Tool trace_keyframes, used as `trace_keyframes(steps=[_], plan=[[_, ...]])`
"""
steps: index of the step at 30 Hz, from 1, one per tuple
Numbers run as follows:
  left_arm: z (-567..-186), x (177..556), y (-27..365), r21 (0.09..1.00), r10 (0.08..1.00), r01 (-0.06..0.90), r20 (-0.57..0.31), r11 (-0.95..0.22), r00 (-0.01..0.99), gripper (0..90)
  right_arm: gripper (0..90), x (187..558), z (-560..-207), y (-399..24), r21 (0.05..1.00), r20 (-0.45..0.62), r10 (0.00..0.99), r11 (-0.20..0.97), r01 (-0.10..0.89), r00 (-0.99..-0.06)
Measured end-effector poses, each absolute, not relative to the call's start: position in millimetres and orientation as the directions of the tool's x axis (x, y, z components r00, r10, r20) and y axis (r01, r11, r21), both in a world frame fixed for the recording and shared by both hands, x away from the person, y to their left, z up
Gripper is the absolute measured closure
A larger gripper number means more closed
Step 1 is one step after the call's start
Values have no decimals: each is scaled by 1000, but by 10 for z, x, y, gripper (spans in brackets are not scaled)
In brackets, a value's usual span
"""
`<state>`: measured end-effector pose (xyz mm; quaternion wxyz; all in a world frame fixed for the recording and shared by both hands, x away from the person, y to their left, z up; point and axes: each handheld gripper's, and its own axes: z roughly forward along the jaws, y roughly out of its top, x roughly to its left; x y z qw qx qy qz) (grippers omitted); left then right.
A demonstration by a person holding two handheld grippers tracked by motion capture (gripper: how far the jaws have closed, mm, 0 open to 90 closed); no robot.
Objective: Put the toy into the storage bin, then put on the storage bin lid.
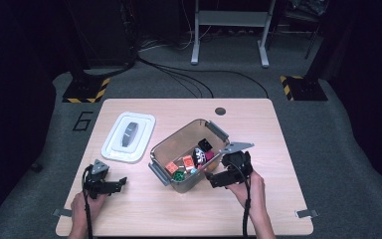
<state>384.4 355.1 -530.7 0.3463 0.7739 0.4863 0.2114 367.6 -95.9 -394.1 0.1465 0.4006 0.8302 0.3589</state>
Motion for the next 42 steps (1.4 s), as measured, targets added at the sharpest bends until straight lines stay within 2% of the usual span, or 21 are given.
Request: trace_keyframes(steps=[7, 14, 15, 18, 24, 33, 42], plan=[[-5307, 3843, 3550, 742, 899, 606, -10, -287, 437, 110, 0, 3591, -4126, -1232, 726, 3, 834, 378, 575, -552], [-5307, 3843, 3551, 741, 899, 607, -10, -287, 437, 110, 0, 3602, -4420, -1529, 716, 25, 875, 322, 619, -483], [-5307, 3845, 3551, 743, 900, 606, -9, -286, 436, 111, 0, 3620, -4531, -1641, 714, 69, 885, 279, 643, -460], [-5307, 3845, 3551, 743, 901, 606, -10, -285, 435, 111, 0, 3632, -4649, -1763, 711, 98, 896, 242, 661, -433], [-5307, 3844, 3550, 742, 901, 606, -9, -285, 435, 111, 0, 3648, -4786, -1944, 699, 89, 925, 205, 685, -368], [-5307, 3846, 3549, 742, 900, 606, -8, -287, 436, 111, 0, 3753, -5030, -2102, 689, 24, 949, 212, 693, -314], [-5305, 3854, 3551, 741, 895, 603, -6, -295, 445, 107, 0, 3972, -5209, -2123, 662, -43, 942, 277, 697, -333]])
